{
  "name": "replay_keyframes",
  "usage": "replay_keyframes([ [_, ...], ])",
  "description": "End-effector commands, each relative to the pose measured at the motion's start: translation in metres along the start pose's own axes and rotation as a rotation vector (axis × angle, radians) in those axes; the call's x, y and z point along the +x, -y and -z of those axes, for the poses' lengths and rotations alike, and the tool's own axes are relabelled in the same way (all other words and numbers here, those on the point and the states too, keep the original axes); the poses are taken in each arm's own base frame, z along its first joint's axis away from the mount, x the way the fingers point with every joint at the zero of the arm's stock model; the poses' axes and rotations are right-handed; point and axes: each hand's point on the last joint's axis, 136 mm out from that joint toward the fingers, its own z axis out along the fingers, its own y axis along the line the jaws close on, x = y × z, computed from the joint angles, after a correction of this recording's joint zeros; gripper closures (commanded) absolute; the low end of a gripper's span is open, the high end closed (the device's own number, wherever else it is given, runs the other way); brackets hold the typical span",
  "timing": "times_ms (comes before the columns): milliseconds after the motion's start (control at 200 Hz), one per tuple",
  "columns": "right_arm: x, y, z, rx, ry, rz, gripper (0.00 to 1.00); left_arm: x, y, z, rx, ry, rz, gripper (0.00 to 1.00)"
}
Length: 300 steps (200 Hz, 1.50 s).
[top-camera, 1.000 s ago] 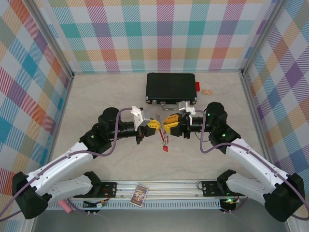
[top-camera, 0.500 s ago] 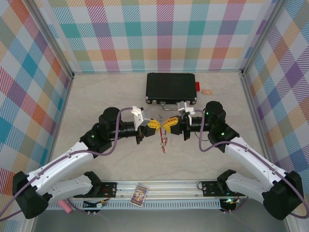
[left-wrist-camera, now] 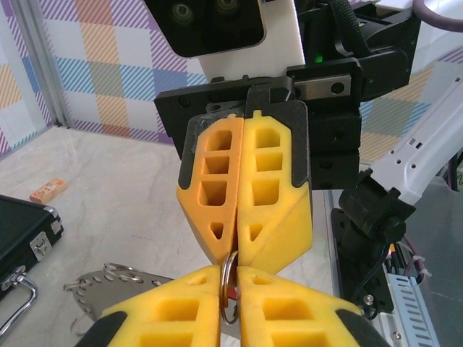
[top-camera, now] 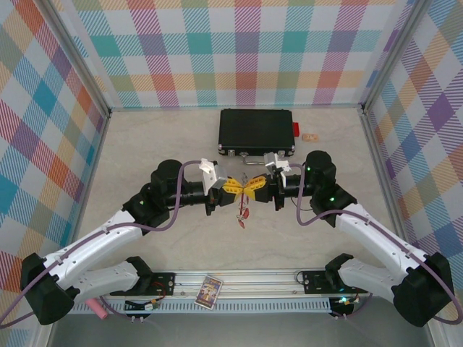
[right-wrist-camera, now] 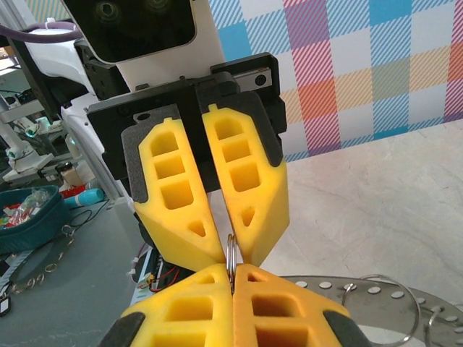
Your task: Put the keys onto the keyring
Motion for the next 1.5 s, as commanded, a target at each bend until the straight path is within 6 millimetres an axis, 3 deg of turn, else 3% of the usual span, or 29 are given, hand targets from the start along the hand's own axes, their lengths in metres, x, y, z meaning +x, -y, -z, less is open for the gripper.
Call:
replay_keyframes([
  [0, -0.016, -0.01, 0.001, -0.039, 0.021, 0.041, 1.0, -0.009, 0.006, -0.002, 0.041, 0.011, -0.028, 1.0],
  [155, -0.015, -0.005, 0.002, 0.004, 0.025, 0.043, 1.0, -0.011, 0.004, -0.001, 0.028, 0.023, -0.03, 1.0],
  [225, -0.014, 0.0, 0.005, 0.059, 0.033, 0.046, 0.77, -0.016, 0.002, 0.001, 0.01, 0.052, -0.034, 1.0],
  [300, -0.013, 0.005, 0.01, 0.118, 0.049, 0.054, 0.75, -0.022, -0.001, 0.003, -0.015, 0.093, -0.03, 1.0],
  [400, -0.013, 0.009, 0.018, 0.198, 0.089, 0.068, 0.62, -0.034, -0.002, 0.005, -0.027, 0.161, -0.023, 1.0],
  [725, -0.013, 0.01, 0.029, 0.277, 0.108, 0.107, 0.56, -0.065, -0.006, 0.009, -0.036, 0.323, -0.014, 1.0],
  [990, -0.035, 0.011, 0.026, 0.27, 0.149, 0.136, 0.56, -0.086, -0.01, 0.014, -0.05, 0.448, 0.004, 1.0],
  [1495, -0.059, 0.003, 0.02, 0.202, 0.167, 0.17, 0.57, -0.088, -0.005, 0.013, -0.019, 0.465, -0.014, 1.0],
])
